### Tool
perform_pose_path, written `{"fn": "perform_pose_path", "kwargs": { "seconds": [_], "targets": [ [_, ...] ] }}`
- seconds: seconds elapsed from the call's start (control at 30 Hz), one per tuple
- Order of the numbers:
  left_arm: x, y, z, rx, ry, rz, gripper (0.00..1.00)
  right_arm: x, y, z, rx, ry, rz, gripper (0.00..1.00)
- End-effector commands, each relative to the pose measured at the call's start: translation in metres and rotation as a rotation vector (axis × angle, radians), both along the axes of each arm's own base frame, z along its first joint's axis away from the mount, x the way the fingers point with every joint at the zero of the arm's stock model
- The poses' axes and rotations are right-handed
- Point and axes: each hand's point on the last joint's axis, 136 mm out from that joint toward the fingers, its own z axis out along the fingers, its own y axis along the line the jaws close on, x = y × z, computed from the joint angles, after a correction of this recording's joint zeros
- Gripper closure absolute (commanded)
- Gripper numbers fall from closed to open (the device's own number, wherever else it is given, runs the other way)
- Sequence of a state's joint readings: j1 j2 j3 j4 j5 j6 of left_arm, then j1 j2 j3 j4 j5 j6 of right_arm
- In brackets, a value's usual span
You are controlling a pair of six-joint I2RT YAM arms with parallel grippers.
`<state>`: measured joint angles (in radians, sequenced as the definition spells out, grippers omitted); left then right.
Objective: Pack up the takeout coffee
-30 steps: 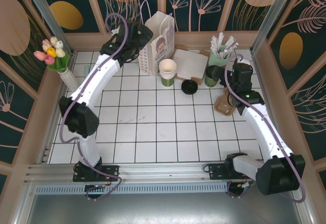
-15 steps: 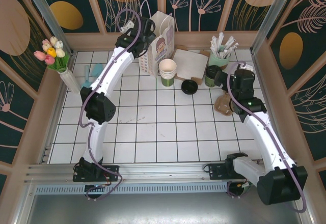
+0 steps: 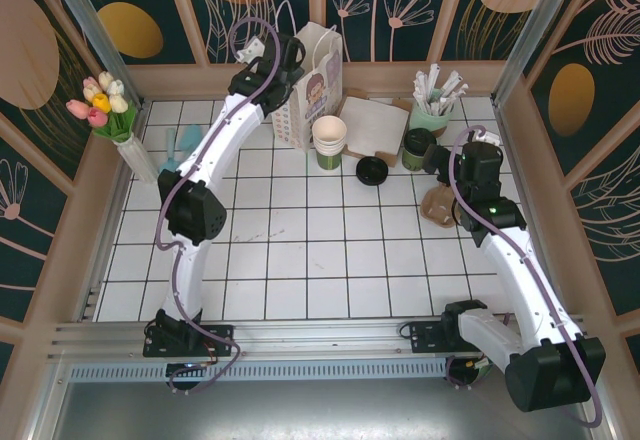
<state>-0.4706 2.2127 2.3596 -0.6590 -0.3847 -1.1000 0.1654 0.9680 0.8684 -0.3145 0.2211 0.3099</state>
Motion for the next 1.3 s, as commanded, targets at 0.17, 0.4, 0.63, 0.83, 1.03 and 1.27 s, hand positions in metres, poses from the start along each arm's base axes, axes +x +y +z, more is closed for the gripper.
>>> {"fn": "perform_pose_path", "kwargs": {
  "seconds": [0.17,0.4,0.63,0.83,1.03,1.27],
  "targets": [
    [-0.006,0.011,0.022,0.022,-0.048,0.005,0.47,-0.004,-0.003,0.003,0.023,-0.013,-0.025,0.01],
    [-0.002,0.009,-0.013,0.034,0.025,0.018,0.40,-0.005,-0.005,0.000,0.016,-0.004,-0.032,0.01],
    [0.009,0.002,-0.035,0.035,0.060,0.012,0.50,-0.006,-0.006,-0.001,0.010,0.006,-0.034,0.01],
    [0.009,0.008,-0.034,0.042,0.059,0.023,0.77,-0.006,-0.006,-0.002,0.008,0.009,-0.036,0.01],
    [0.003,0.020,-0.006,0.073,0.010,0.045,0.97,-0.003,-0.003,0.002,0.024,-0.005,-0.028,0.01],
    [-0.021,0.043,0.016,0.095,-0.003,0.089,1.00,-0.001,0.000,-0.005,0.037,0.006,-0.017,0.01]
  ]
}}
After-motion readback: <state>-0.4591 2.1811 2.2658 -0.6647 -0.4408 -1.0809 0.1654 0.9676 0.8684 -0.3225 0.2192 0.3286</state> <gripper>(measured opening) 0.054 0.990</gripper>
